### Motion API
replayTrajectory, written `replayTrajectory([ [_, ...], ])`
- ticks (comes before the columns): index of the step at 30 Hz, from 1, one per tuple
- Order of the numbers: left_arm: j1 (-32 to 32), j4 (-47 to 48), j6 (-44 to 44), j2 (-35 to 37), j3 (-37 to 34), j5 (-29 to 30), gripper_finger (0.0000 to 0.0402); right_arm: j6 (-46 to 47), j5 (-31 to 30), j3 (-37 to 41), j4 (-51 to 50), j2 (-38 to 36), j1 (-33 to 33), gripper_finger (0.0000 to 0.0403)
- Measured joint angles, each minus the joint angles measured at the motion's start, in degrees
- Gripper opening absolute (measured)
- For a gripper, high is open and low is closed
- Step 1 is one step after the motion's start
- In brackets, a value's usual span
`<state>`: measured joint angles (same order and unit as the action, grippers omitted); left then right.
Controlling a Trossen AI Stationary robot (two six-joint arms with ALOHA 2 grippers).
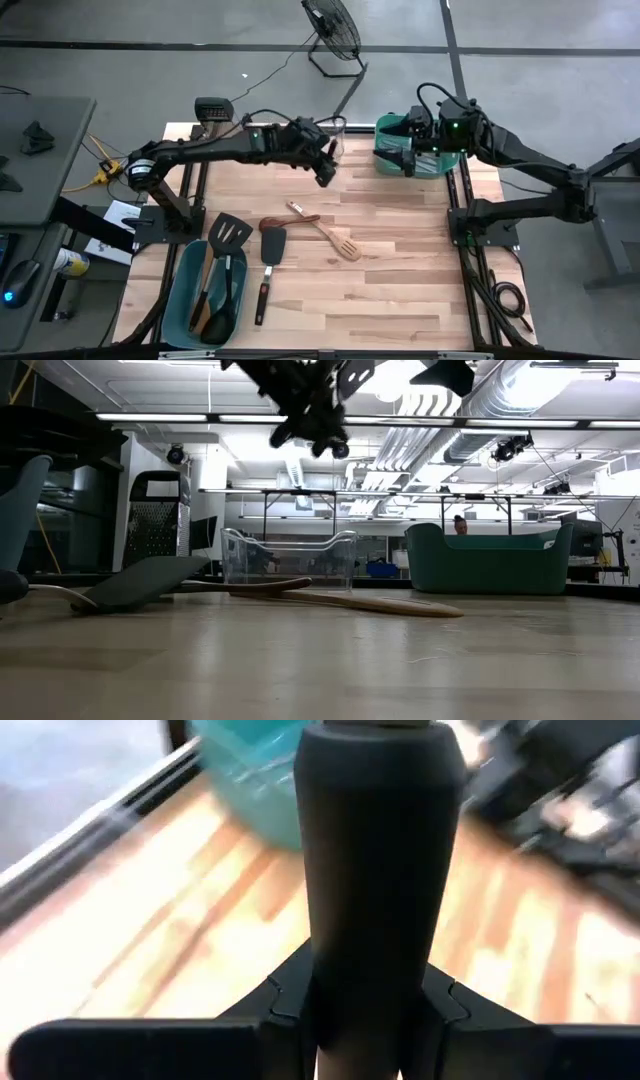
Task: Pick & Place Kitchen Items
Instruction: Put the right spatula into the transparent bin
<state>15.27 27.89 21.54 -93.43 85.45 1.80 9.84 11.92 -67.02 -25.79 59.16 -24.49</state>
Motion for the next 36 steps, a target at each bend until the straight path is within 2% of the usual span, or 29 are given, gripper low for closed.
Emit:
replayTrajectory([
  [8,8.0,10.0,-11.0,0.0,0.0,0.7,0.0061,0.9,-0.9,0.0,-3.3,-0.3,-1.4,0.0349],
  [12,11.1,12.3,-18.4,-1.3,0.0,3.7,0.0058,2.4,-8.7,0.0,-3.9,-0.3,-1.4,0.0349],
  [20,14.7,16.6,-26.3,-6.8,0.0,3.5,0.0056,6.9,-23.1,0.0,-3.7,-2.4,-1.4,0.0349],
  [23,15.6,16.8,-28.1,-9.3,0.0,3.5,0.0056,8.2,-26.1,0.0,-3.2,-2.9,-1.4,0.0349],
  [31,17.5,17.8,-30.8,-13.4,-0.1,3.7,0.0056,11.3,-27.0,0.0,-3.1,-3.0,-1.4,0.0349],
  [36,17.7,20.3,-30.8,-14.6,0.0,6.3,0.0056,11.6,-27.0,0.0,-3.2,-3.0,-1.4,0.0349],
])
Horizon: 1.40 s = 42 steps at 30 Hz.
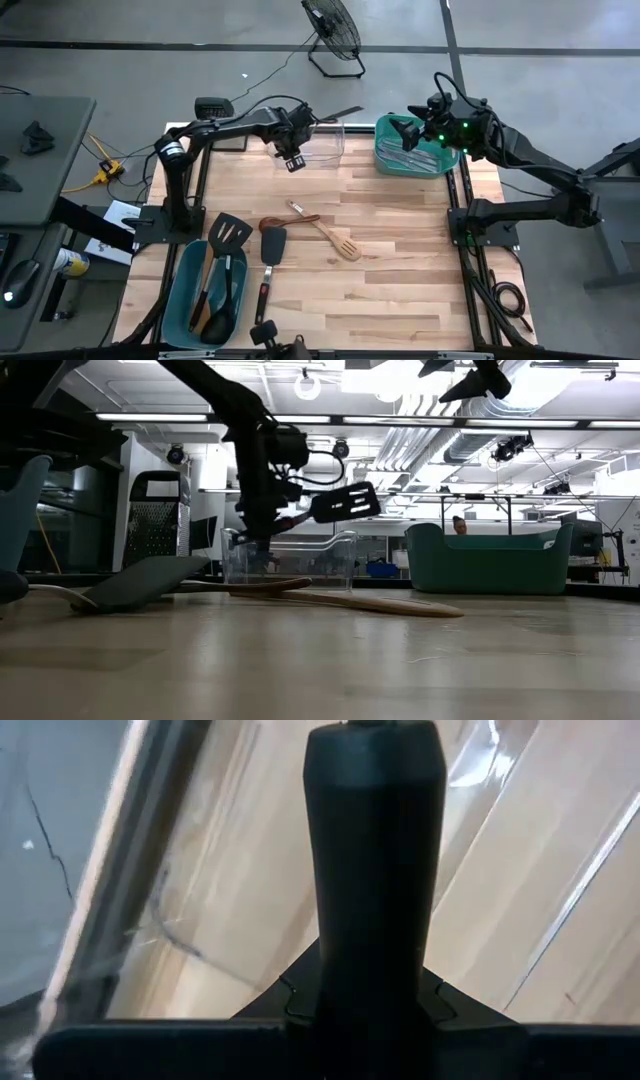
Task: Pick & Place Kitchen Items
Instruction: Put the right spatula into the transparent bin
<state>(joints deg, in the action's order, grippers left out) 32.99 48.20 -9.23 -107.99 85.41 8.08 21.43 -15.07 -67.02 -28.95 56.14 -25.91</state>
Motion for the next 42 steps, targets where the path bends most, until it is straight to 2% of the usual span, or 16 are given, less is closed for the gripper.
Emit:
replayTrajectory([
  [14,0.0,-0.5,0.9,-0.6,0.1,4.5,0.0055,0.0,0.0,0.0,0.0,0.0,0.0,0.0349],
  [34,0.4,-0.8,0.5,-5.4,0.1,3.1,0.0055,-0.2,0.2,0.0,-0.5,0.0,0.0,0.0349],
  [42,0.4,-0.9,0.9,-5.5,0.1,4.4,0.0099,-0.4,0.2,0.0,-1.0,0.1,0.0,0.0349],
])
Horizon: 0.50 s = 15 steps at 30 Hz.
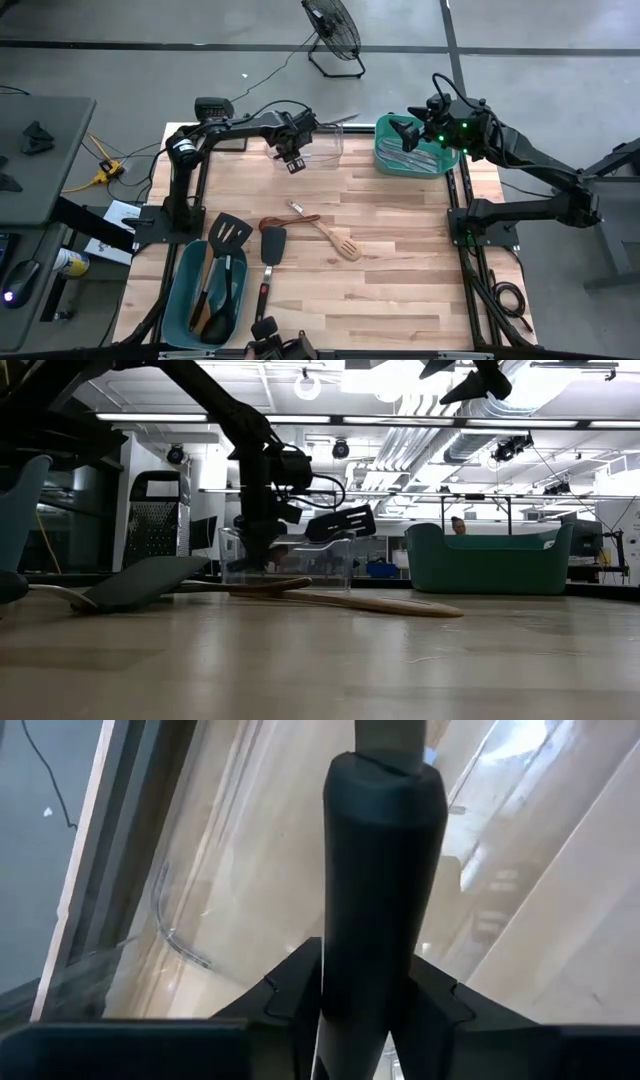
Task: Pick & Place Kitchen Items
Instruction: Put the right spatula into the transparent bin
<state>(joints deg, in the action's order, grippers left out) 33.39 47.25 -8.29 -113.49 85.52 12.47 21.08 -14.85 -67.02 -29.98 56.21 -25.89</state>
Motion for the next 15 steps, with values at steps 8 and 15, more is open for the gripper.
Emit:
replayTrajectory([
  [8,0.0,1.4,0.0,0.1,0.0,0.2,0.0104,-1.3,0.2,0.0,-0.9,0.0,0.0,0.0349],
  [15,0.0,6.5,0.7,0.4,1.2,0.7,0.0105,-1.4,0.2,0.0,-1.9,0.0,0.0,0.0349],
])
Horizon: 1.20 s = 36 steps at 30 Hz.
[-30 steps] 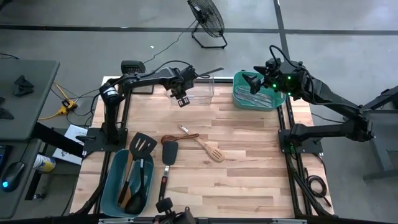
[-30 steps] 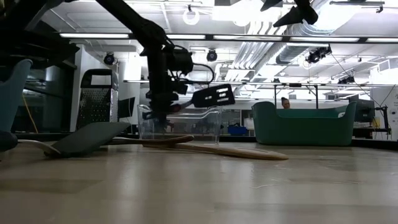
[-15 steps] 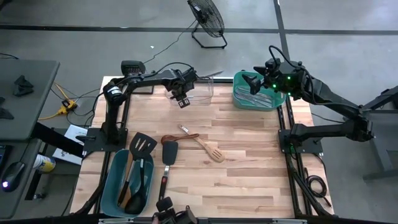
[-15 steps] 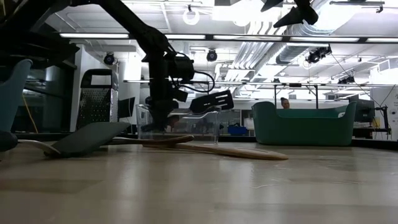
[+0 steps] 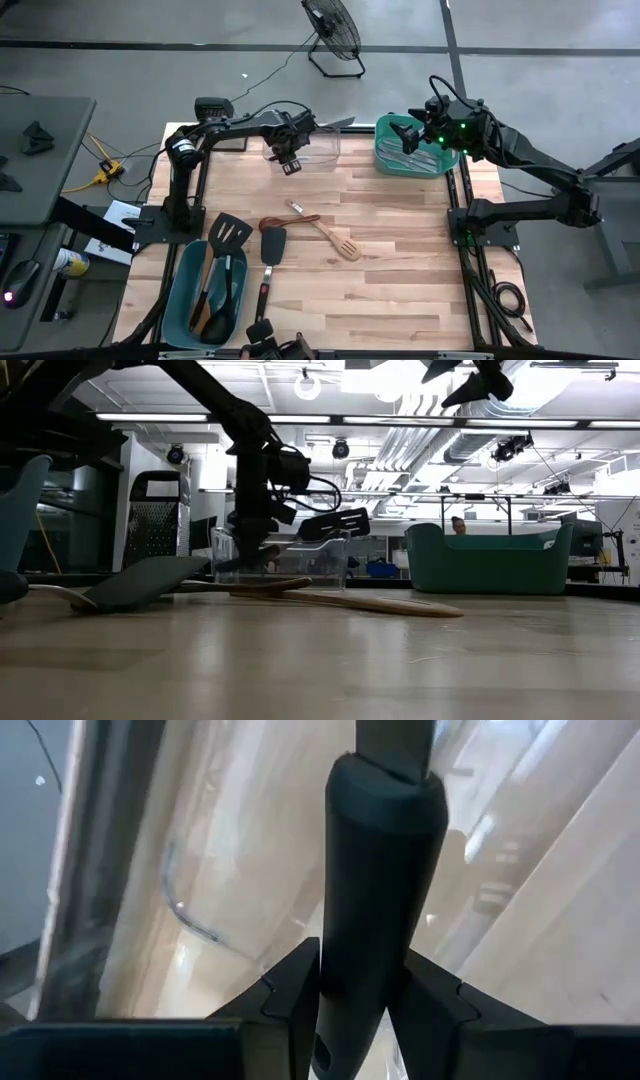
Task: Pick & Place Kitchen Items
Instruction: Put the right spatula into the transparent bin, then put the wooden spoon into the blue bin
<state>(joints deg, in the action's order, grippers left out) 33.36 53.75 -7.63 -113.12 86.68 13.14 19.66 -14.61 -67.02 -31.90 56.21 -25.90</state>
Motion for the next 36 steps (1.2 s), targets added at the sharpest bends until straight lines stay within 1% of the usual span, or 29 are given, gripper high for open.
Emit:
replayTrajectory([
  [6,0.0,0.1,0.6,0.0,3.1,0.1,0.0106,-0.5,0.1,0.0,-1.2,0.0,0.0,0.0349],
  [13,0.0,4.9,1.9,0.1,8.6,-0.8,0.0107,-2.0,1.9,0.0,-1.4,0.0,0.0,0.0349],
  [15,0.0,6.3,1.9,0.1,9.0,-1.0,0.0107,-2.6,2.9,0.0,-1.4,0.0,0.0,0.0349],
  [18,0.0,8.9,2.2,0.0,9.0,-2.9,0.0107,-4.0,3.2,0.0,-1.4,0.0,0.0,0.0349],
  [21,0.0,11.5,3.5,-0.9,9.0,-3.2,0.0107,-5.0,3.8,0.0,-1.4,0.0,0.0,0.0349],
  [24,0.0,11.6,5.2,-2.2,9.0,-3.3,0.0107,-6.2,4.5,0.0,-1.4,0.0,0.0,0.0349],
  [28,0.0,11.5,5.3,-3.2,9.0,-3.3,0.0107,-7.4,4.6,0.0,-1.4,0.0,0.0,0.0349],
  [31,0.0,11.4,5.3,-3.3,8.9,-3.3,0.0124,-7.7,4.6,0.0,-1.4,0.0,0.0,0.0349],
  [33,0.0,11.1,5.6,-3.3,8.9,-3.1,0.0148,-7.9,4.7,0.0,-1.4,0.0,0.0,0.0349],
  [36,0.0,11.6,6.4,-3.3,8.9,-3.2,0.0196,-7.9,4.7,0.0,-1.7,0.0,0.0,0.0349],
])
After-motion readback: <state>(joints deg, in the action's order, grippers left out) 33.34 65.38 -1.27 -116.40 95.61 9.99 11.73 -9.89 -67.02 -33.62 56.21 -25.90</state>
